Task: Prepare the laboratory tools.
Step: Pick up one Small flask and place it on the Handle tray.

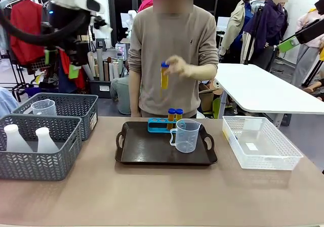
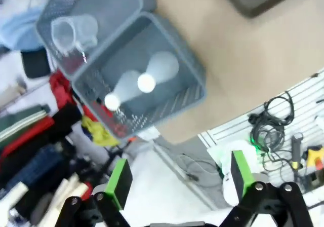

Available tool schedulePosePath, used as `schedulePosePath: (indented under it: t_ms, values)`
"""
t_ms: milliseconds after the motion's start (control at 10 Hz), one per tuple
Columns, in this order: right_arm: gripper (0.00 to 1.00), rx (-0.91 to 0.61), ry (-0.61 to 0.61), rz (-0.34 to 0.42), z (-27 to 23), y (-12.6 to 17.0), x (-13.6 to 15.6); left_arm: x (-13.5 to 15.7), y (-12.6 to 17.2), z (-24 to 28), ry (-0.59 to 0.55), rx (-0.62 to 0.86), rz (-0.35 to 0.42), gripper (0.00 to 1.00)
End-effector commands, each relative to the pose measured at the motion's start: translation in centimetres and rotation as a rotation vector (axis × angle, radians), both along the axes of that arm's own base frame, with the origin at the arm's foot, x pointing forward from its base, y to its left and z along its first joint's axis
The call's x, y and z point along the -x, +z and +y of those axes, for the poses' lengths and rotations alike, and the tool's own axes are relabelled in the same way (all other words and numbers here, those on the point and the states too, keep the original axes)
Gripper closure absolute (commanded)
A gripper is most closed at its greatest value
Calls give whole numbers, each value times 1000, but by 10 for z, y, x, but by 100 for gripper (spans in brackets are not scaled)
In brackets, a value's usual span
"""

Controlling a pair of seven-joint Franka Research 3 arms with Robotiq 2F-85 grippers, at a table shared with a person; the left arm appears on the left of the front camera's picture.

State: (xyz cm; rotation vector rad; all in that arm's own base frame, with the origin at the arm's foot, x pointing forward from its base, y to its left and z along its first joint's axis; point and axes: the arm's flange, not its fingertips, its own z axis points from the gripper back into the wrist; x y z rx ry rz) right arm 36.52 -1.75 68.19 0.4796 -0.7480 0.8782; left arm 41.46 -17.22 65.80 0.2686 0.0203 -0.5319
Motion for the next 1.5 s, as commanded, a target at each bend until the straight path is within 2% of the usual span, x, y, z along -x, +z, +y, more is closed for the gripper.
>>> schedulePosePath:
  t_ms: [0,200,400,500,600,700,800,1100,1200,1300,1400]
  values:
    - [0,-23,18,-16,1,1,0,16,-22,31,129,-22,-70,0]
    - [0,-23,18,-16,1,1,0,12,-46,68,243,28,-176,0]
    - [0,-23,18,-16,1,1,0,16,-67,103,348,52,-211,0]
    - [0,-23,18,-16,1,1,0,15,-84,119,406,80,-217,0]
    - [0,-23,18,-16,1,1,0,12,-105,129,405,169,-206,0]
    - [0,-23,18,-16,1,1,0,5,-117,124,344,179,-153,0]
    - [0,-23,18,-16,1,1,0,7,-86,126,384,102,-186,0]
    - [0,-23,18,-16,1,1,0,7,-86,126,384,102,-186,0]
    - [0,-23,18,-16,1,1,0,7,-95,125,379,125,-180,0]
    - [0,-23,18,-16,1,1,0,-8,-105,129,441,161,-149,0]
    - [0,-23,18,-16,1,1,0,-17,-121,137,512,193,-150,0]
